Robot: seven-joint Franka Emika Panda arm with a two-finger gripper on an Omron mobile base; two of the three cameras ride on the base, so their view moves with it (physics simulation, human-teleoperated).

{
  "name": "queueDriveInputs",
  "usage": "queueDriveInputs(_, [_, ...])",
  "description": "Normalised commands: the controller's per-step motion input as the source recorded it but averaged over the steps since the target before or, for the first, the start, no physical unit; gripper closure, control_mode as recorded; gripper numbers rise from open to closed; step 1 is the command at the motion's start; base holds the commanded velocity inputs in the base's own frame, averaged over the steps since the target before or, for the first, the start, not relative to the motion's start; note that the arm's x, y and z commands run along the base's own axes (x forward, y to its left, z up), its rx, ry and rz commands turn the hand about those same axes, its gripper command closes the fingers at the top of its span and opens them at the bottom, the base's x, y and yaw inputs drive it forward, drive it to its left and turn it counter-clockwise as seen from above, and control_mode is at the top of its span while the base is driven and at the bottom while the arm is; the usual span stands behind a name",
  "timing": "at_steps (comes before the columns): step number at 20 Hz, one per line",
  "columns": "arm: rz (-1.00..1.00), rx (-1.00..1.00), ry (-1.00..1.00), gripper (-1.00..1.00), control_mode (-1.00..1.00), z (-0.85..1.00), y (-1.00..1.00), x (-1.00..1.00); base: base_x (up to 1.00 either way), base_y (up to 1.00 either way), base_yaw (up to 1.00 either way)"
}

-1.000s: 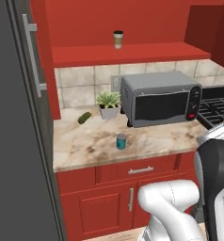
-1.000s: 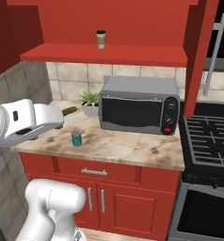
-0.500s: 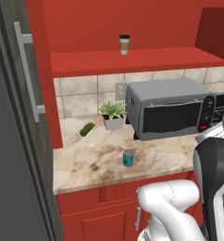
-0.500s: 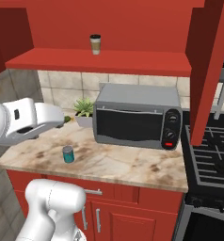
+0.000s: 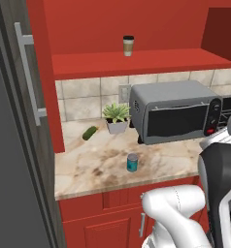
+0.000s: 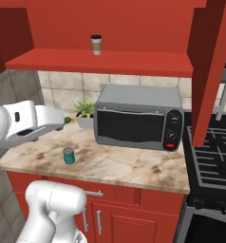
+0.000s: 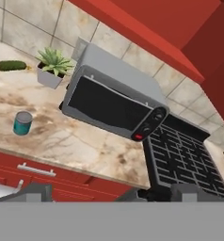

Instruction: Pick the boxed food and canned food from the counter and place them in the cabinets closest to them.

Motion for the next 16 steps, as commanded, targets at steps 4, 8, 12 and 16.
queueDriveInputs(4, [0.05,0.01,0.0,-1.0,-1.0,-0.17,0.08,0.0,0.0,0.0,0.0])
queueDriveInputs(8, [0.07,0.01,0.02,-1.0,-1.0,-0.13,0.11,0.0,0.0,0.0,0.0])
queueDriveInputs(12, [0.09,0.06,0.05,-1.0,-1.0,-0.18,0.04,0.0,0.0,0.0,0.0])
queueDriveInputs(16, [0.08,0.1,0.1,-1.0,-1.0,-0.21,0.06,0.03,0.0,0.0,0.0])
